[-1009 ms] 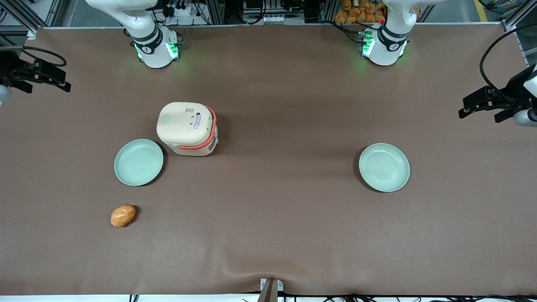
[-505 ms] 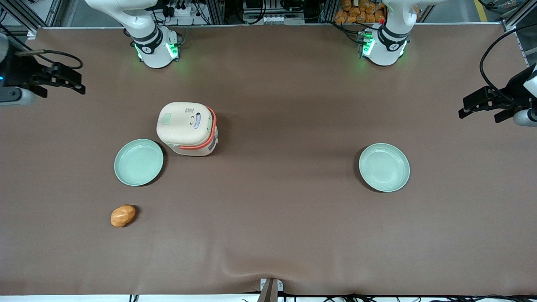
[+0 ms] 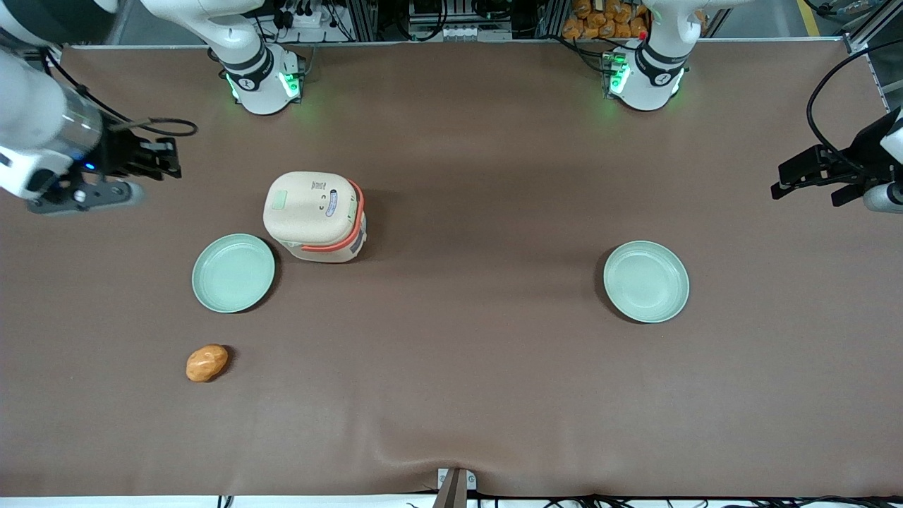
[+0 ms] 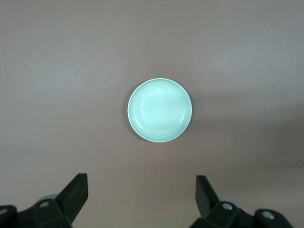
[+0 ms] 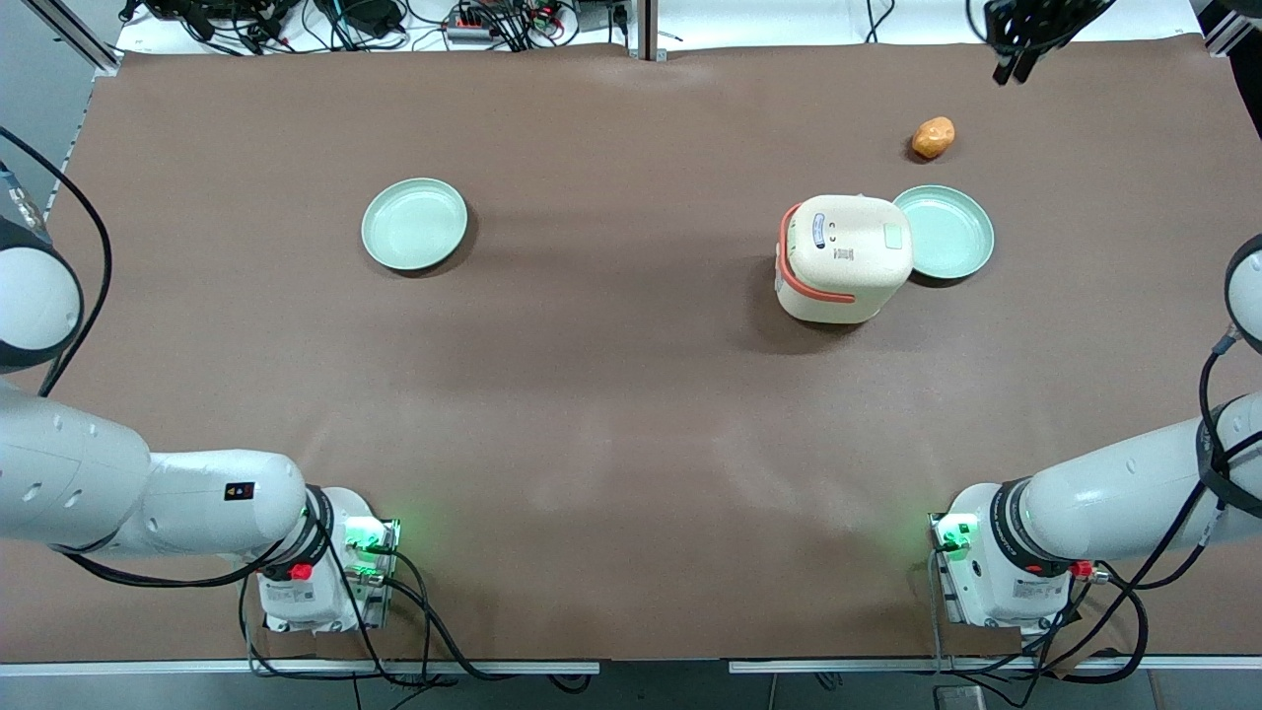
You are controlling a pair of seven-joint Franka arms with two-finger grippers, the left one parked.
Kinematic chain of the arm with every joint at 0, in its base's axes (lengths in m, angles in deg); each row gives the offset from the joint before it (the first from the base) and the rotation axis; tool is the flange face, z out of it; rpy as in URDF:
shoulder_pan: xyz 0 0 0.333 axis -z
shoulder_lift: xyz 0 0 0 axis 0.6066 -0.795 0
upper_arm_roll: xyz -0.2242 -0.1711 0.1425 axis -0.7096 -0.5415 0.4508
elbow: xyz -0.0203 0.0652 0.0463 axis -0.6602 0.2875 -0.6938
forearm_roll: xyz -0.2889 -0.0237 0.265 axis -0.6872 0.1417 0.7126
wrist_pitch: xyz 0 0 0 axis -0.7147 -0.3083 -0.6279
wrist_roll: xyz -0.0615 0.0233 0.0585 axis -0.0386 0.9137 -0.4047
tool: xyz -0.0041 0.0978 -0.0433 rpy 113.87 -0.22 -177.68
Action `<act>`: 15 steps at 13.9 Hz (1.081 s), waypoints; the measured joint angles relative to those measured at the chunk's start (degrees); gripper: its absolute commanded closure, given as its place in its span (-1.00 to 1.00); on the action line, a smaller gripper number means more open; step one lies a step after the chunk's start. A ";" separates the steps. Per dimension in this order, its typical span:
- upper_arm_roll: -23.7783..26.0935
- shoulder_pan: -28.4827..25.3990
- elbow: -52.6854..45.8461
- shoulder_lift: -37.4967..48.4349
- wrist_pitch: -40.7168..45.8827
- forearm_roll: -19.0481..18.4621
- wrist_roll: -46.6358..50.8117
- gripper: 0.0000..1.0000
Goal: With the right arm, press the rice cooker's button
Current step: 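Move the right gripper toward the rice cooker's front button panel, then press the rice cooker's button with the closed right gripper fingertips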
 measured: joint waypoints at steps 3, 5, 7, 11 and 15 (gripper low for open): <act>0.24 -2.00 3.30 -1.10 -0.90 0.07 4.06 1.00; 0.35 -2.45 5.76 -1.76 -2.81 0.08 4.77 1.00; 0.27 -2.46 8.79 -2.49 -5.91 1.01 4.81 1.00; 0.23 -2.46 14.61 -3.47 -12.75 2.45 4.81 1.00; 0.25 -2.47 17.92 -4.16 -15.41 3.57 4.81 1.00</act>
